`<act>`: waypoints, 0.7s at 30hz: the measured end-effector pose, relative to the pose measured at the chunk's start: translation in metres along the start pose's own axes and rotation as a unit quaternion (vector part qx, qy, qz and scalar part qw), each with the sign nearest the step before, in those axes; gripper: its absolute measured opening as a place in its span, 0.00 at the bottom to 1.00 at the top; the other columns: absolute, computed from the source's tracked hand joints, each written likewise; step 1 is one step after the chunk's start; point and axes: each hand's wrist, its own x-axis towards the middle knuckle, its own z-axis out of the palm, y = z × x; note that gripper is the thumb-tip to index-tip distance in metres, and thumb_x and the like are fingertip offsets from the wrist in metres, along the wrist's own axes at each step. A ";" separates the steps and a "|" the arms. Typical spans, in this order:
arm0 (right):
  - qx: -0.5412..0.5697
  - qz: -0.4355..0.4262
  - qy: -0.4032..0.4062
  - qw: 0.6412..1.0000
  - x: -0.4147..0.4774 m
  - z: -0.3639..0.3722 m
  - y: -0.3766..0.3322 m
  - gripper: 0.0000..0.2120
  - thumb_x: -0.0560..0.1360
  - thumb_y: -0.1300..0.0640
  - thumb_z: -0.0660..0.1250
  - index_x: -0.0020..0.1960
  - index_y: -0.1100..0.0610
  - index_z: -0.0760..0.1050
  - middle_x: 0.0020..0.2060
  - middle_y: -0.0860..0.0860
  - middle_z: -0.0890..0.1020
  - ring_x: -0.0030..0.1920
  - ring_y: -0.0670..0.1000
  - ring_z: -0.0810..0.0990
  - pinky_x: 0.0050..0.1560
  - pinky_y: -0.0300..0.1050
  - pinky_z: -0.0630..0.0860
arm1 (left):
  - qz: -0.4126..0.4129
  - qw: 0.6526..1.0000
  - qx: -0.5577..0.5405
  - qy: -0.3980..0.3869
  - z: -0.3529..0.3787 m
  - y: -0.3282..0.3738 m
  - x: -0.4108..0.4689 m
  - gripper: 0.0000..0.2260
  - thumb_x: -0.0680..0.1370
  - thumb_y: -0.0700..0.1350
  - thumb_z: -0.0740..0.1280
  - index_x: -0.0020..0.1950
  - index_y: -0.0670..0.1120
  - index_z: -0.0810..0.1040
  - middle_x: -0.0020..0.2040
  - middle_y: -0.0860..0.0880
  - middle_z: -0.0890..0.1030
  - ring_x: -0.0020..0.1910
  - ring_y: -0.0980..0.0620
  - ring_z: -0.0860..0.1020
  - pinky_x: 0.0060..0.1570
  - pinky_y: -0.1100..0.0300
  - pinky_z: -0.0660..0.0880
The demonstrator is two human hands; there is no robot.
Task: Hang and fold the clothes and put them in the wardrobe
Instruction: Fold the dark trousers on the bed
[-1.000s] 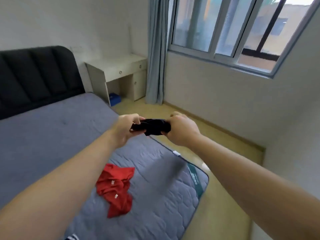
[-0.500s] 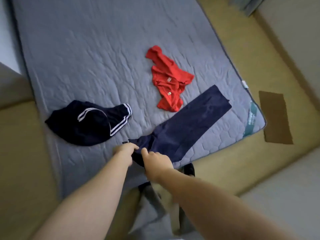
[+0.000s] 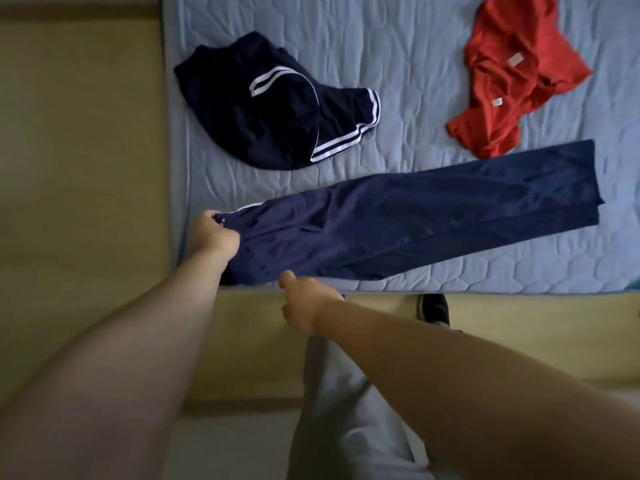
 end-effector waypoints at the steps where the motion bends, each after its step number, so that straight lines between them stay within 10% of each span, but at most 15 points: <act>1: 0.019 0.018 0.007 1.000 0.003 -0.004 0.011 0.20 0.80 0.61 0.60 0.70 0.56 0.61 0.63 0.60 0.75 0.60 0.63 0.77 0.55 0.56 0.76 | 0.013 0.998 0.056 0.024 0.004 -0.004 0.003 0.17 0.74 0.35 0.71 0.60 0.45 0.73 0.57 0.44 0.78 0.57 0.39 0.79 0.50 0.52 0.76; 6: 0.116 0.140 0.076 0.980 0.005 -0.044 0.100 0.18 0.80 0.58 0.62 0.67 0.60 0.64 0.64 0.63 0.75 0.61 0.64 0.76 0.57 0.52 0.74 | 0.116 0.949 0.293 0.033 0.062 0.002 -0.028 0.27 0.73 0.42 0.75 0.69 0.43 0.70 0.71 0.42 0.67 0.67 0.38 0.70 0.65 0.44 0.71; 14: 0.288 0.299 0.201 0.887 0.001 -0.121 0.309 0.14 0.80 0.57 0.64 0.63 0.62 0.76 0.56 0.58 0.81 0.59 0.58 0.80 0.53 0.46 0.75 | 0.312 0.810 0.482 -0.121 0.248 0.048 -0.128 0.13 0.76 0.36 0.67 0.59 0.46 0.73 0.59 0.44 0.75 0.58 0.43 0.76 0.55 0.51 0.73; 21: 0.443 0.357 0.277 0.774 -0.018 -0.165 0.514 0.22 0.79 0.51 0.67 0.69 0.59 0.70 0.61 0.54 0.79 0.62 0.57 0.79 0.53 0.45 0.75 | 0.329 0.724 0.602 -0.068 0.361 0.051 -0.157 0.14 0.77 0.42 0.68 0.60 0.46 0.69 0.54 0.46 0.75 0.48 0.47 0.78 0.39 0.55 0.72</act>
